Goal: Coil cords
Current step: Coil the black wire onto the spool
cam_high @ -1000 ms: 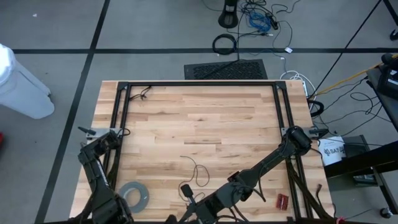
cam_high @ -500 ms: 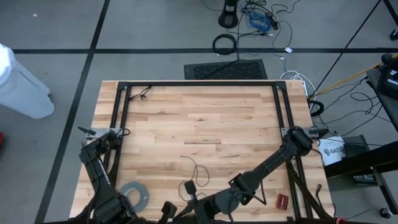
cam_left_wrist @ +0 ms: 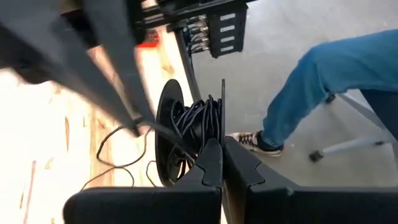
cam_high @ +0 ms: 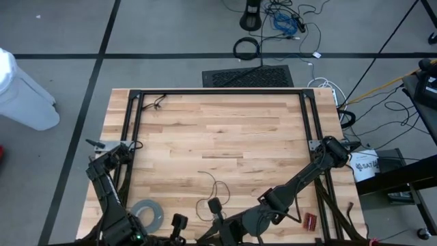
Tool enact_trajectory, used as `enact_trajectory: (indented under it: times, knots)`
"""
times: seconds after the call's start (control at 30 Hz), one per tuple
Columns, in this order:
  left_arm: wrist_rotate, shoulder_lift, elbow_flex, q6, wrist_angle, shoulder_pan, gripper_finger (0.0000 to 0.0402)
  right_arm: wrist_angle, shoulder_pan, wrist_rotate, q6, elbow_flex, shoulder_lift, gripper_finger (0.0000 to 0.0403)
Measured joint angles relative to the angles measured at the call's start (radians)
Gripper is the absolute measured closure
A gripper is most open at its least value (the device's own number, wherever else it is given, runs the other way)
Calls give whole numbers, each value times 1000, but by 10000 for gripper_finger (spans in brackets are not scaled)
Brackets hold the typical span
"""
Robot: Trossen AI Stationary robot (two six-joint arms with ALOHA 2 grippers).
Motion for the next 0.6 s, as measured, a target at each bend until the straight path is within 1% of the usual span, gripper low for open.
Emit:
enact_trajectory:
  times: [0.17, 0.3, 0.43, 0.6]
  knots:
    - [-20, 0, 0, -16, -8, -15, 401, -63, 15, 10, 10, 0, -4, 403]
    - [-64, 0, 0, -82, -48, -28, 401, -151, 25, 61, 22, 0, -36, 403]
    - [-95, 0, 0, -86, -64, -41, 402, -213, 33, 57, 56, -1, -72, 403]
    - [-156, 0, 0, -86, -73, -51, 402, -282, 45, 53, 134, -1, -95, 403]
